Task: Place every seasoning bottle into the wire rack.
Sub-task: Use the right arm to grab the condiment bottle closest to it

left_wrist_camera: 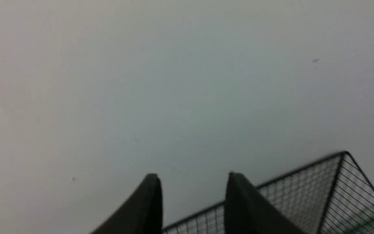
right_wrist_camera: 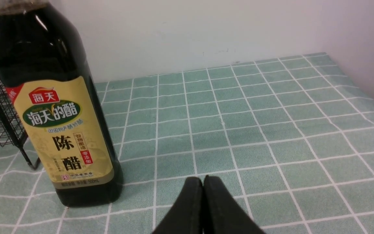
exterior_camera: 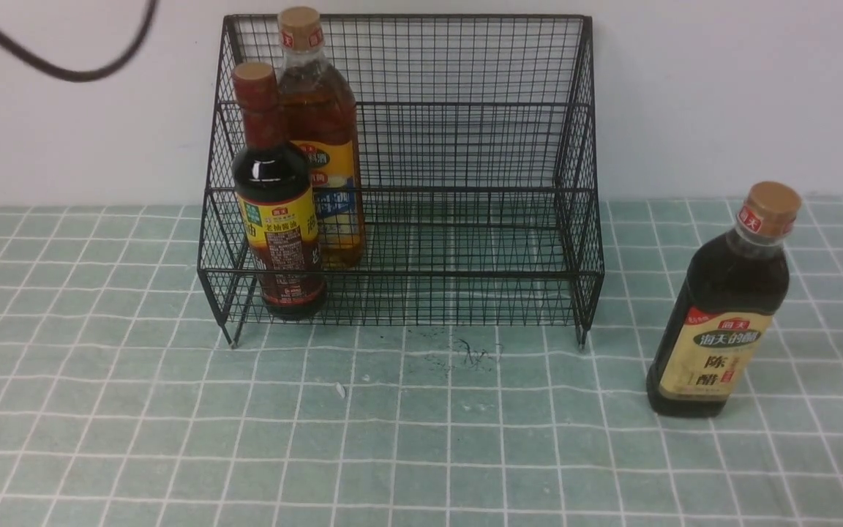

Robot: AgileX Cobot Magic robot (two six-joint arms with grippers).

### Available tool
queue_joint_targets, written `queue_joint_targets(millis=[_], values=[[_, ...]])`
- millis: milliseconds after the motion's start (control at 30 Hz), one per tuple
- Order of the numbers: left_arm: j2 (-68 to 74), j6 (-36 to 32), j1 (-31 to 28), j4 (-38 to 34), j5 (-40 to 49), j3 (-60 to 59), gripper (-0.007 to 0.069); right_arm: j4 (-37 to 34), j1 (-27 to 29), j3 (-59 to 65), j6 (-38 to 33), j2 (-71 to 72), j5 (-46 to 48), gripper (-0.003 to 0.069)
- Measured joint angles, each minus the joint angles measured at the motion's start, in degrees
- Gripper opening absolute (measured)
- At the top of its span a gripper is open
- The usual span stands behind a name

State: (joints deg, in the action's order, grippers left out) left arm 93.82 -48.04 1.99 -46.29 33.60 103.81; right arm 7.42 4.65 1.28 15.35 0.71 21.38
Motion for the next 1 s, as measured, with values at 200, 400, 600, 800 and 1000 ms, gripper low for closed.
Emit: queue_joint_targets(millis=[200,400,600,800,1000], values=[[-6.5,19.3,-4.2,16.4,21.4,0.2,0.0,0.0,0.0,0.0,0.0,0.0,0.0,-0.0015],[-9.8,31.2,-5.8,32.4,35.4,-0.4,-0.0006,0.0,0.0,0.0,0.0,0.0,0.0,-0.0015],[-18.3,33.0,-5.7,32.6,38.3,-4.4,-0.0006,0.0,0.0,0.0,0.0,0.0,0.0,-0.0015],[-33.5,33.1,-5.7,29.3,38.3,-14.5,-0.0006,0.0,0.0,0.0,0.0,0.0,0.0,-0.0015],[-46.0,33.2,-5.7,27.5,38.6,-24.5,-0.0006,0.0,0.0,0.0,0.0,0.0,0.0,-0.0015]])
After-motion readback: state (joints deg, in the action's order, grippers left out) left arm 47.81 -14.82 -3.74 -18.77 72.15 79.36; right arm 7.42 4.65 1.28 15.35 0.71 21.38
